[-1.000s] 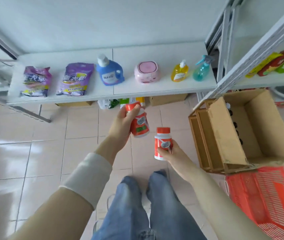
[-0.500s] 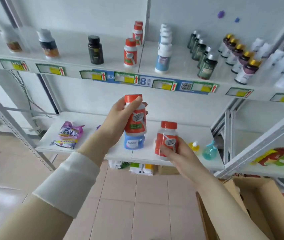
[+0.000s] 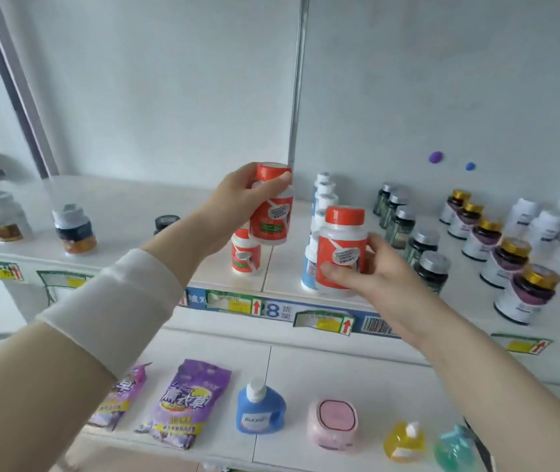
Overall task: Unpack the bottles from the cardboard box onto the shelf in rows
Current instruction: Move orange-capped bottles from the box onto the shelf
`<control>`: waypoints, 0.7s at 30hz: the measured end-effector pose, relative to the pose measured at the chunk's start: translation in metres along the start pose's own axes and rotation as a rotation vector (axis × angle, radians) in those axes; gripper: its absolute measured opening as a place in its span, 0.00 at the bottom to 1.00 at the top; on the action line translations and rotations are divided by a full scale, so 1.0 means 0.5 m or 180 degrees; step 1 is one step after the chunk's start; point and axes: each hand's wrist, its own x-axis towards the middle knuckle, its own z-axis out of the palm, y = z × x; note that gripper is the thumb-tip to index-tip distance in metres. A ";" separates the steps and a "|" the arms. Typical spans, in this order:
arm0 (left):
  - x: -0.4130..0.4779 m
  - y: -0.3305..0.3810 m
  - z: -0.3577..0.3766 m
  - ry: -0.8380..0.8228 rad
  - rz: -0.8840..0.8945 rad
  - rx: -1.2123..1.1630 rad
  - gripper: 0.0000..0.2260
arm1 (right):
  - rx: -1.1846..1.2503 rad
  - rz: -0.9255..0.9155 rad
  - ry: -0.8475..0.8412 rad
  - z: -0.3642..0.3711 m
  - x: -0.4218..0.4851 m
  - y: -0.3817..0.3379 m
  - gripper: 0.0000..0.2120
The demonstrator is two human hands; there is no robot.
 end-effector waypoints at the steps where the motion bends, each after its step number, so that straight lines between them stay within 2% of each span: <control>1: 0.029 -0.001 -0.008 -0.0030 -0.0022 0.0177 0.08 | -0.0121 -0.0030 0.0004 0.000 0.030 -0.007 0.27; 5: 0.140 -0.020 -0.051 -0.0222 -0.0283 0.0565 0.14 | -0.0330 -0.0102 -0.0136 0.012 0.139 -0.025 0.24; 8: 0.222 -0.045 -0.088 -0.0400 -0.0433 0.0876 0.19 | -0.0540 -0.0057 -0.0315 0.026 0.217 -0.036 0.28; 10: 0.272 -0.067 -0.109 -0.0678 -0.0450 0.1192 0.18 | -0.0582 0.0089 -0.0607 0.041 0.265 -0.042 0.30; 13: 0.339 -0.106 -0.131 -0.0998 -0.0367 0.1484 0.14 | -0.0365 0.0258 -0.1042 0.066 0.325 -0.044 0.17; 14: 0.358 -0.119 -0.135 -0.1074 -0.0335 0.1497 0.12 | -0.0262 0.0312 -0.1113 0.074 0.343 -0.041 0.16; 18: 0.422 -0.171 -0.148 -0.1406 -0.0364 0.1563 0.08 | -0.0164 0.0508 -0.1219 0.089 0.403 -0.024 0.18; 21: 0.455 -0.202 -0.151 -0.1539 -0.0352 0.1612 0.08 | -0.0702 0.0562 -0.1184 0.093 0.437 -0.011 0.19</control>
